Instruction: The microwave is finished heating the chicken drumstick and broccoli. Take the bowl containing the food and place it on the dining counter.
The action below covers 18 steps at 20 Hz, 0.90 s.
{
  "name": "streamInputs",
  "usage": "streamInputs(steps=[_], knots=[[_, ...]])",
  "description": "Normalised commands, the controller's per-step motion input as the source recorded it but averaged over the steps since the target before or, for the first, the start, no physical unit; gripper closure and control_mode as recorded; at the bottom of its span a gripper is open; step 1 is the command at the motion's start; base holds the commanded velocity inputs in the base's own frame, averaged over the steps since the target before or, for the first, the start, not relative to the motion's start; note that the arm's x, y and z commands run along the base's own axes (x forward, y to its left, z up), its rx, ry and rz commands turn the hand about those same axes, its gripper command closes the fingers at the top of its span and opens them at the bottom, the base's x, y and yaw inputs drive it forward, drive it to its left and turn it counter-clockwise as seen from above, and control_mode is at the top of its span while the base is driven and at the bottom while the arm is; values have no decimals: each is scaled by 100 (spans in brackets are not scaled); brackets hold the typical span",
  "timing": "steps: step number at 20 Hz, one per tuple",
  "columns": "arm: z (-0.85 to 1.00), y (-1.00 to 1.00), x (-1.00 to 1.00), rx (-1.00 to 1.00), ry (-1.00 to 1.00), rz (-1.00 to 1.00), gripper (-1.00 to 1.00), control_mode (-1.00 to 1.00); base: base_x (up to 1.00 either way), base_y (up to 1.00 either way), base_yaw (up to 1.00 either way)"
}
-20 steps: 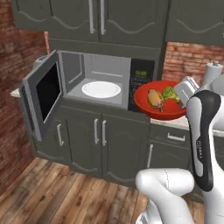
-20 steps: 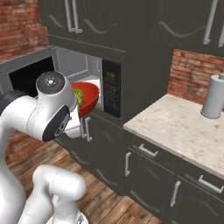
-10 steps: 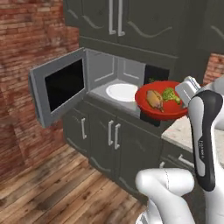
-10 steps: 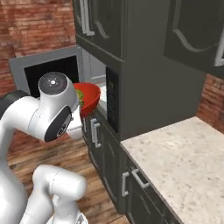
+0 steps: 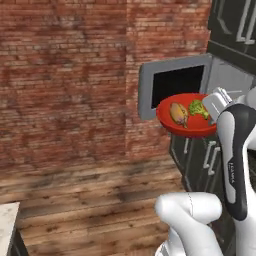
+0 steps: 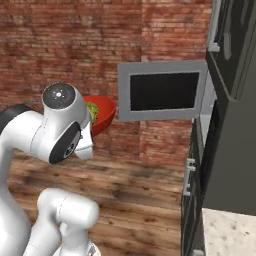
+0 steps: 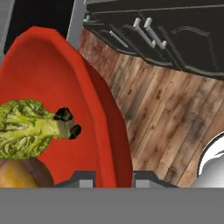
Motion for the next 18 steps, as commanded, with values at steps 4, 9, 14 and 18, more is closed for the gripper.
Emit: streamInputs(steps=[4,9,14,18], knots=[[0,0,0,0,0,0,100,100,0,0,100],[0,0,0,0,0,0,100,100,0,0,100],[0,0,0,0,0,0,100,100,0,0,100],[0,0,0,0,0,0,100,100,22,-18,95]])
